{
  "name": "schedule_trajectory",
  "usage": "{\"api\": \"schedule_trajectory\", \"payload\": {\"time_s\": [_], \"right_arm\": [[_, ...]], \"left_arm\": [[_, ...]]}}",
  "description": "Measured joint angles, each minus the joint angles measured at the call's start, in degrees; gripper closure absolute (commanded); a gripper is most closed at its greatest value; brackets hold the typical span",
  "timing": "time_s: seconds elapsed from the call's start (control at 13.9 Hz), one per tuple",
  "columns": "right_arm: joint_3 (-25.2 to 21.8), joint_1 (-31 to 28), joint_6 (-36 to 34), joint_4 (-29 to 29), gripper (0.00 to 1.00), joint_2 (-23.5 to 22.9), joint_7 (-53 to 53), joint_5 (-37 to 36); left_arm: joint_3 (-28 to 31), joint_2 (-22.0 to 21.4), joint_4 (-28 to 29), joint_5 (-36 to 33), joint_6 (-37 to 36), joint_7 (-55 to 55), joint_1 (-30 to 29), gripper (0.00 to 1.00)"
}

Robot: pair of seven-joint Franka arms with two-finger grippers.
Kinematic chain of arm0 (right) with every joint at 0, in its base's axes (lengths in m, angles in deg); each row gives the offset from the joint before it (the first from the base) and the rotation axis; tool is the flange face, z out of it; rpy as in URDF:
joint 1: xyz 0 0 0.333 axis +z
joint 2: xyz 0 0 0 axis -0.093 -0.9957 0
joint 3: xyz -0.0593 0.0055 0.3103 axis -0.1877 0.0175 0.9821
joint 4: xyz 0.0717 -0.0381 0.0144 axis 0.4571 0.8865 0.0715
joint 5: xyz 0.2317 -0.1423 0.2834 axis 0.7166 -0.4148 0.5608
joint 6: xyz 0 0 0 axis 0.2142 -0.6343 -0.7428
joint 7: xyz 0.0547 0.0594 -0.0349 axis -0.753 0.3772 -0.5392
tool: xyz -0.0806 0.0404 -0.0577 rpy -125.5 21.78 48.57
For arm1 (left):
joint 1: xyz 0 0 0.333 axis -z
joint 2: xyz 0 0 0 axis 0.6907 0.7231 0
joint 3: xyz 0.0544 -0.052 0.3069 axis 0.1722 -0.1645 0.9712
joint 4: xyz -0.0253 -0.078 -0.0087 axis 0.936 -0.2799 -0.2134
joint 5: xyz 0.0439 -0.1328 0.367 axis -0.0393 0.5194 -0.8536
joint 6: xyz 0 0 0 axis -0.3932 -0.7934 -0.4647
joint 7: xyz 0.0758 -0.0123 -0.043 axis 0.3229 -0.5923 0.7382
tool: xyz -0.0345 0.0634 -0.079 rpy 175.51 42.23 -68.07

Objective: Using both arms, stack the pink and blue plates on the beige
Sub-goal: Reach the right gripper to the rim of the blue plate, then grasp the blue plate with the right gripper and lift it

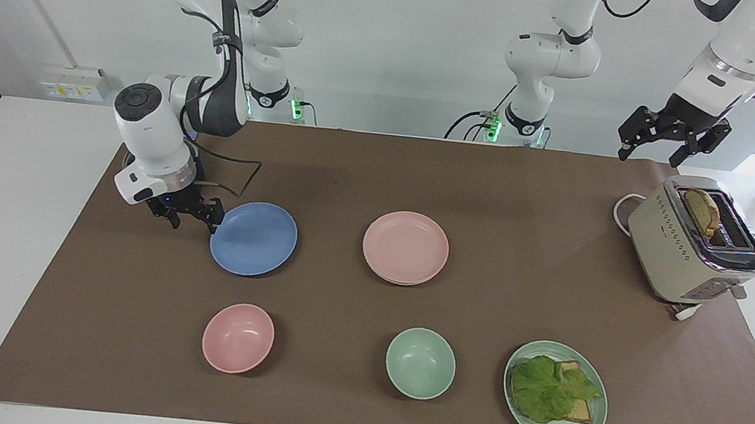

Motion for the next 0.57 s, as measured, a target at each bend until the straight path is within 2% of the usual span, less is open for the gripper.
{"api": "schedule_trajectory", "payload": {"time_s": [0.29,0.43,0.57], "right_arm": [[0.3,0.0,1.6,0.9,0.28,-1.0,-2.2,0.0],[0.8,0.2,4.6,2.7,0.32,-1.8,-3.3,0.0],[0.9,0.4,6.5,4.1,0.46,-2.8,-6.0,2.7]], "left_arm": [[0.0,0.0,0.0,0.0,0.0,0.0,0.0,0.0],[0.0,0.0,0.0,0.0,0.0,0.0,0.0,0.0],[0.0,0.0,0.0,0.0,0.0,0.0,0.0,0.0]]}}
